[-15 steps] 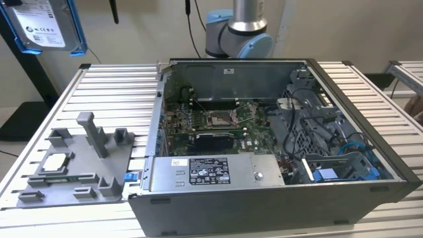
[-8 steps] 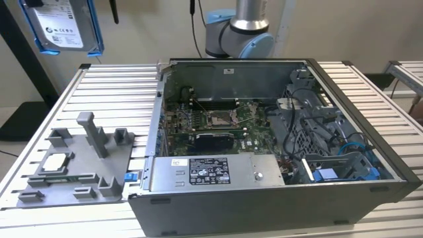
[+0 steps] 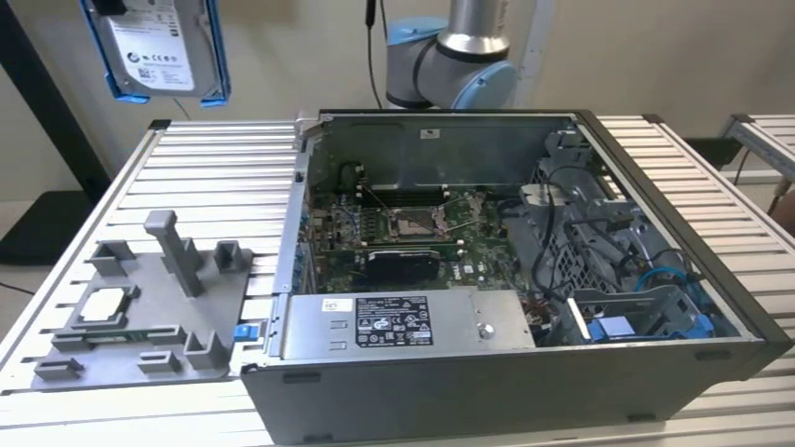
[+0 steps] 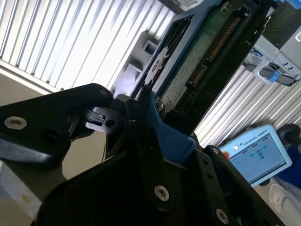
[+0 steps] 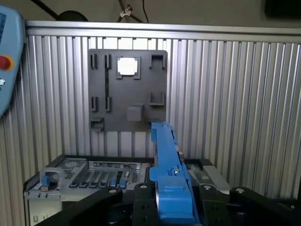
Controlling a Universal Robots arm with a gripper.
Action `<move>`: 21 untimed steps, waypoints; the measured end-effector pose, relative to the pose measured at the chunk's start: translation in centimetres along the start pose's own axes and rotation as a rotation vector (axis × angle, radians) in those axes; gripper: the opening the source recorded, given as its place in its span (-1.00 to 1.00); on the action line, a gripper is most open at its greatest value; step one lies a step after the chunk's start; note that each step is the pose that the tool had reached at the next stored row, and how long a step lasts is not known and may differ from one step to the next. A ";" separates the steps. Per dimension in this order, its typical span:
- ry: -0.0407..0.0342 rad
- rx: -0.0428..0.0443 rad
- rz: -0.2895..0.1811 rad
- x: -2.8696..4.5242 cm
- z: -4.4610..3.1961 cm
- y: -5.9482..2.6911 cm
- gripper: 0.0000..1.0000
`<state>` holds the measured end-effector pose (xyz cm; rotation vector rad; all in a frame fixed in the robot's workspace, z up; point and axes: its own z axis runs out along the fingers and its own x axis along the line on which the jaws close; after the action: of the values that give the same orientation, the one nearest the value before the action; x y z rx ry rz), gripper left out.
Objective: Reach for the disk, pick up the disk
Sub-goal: 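Pick up the disk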
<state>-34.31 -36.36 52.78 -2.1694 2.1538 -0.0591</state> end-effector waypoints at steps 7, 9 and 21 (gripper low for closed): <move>0.0000 0.0000 0.000 0.04 0.37 -3.17 -1.00; 0.0001 -0.0001 0.000 0.05 0.47 -4.08 -1.00; 0.0000 0.0000 0.000 0.12 1.15 -9.51 -1.00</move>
<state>-24.73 -36.38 52.46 -2.1693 2.1539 -0.0590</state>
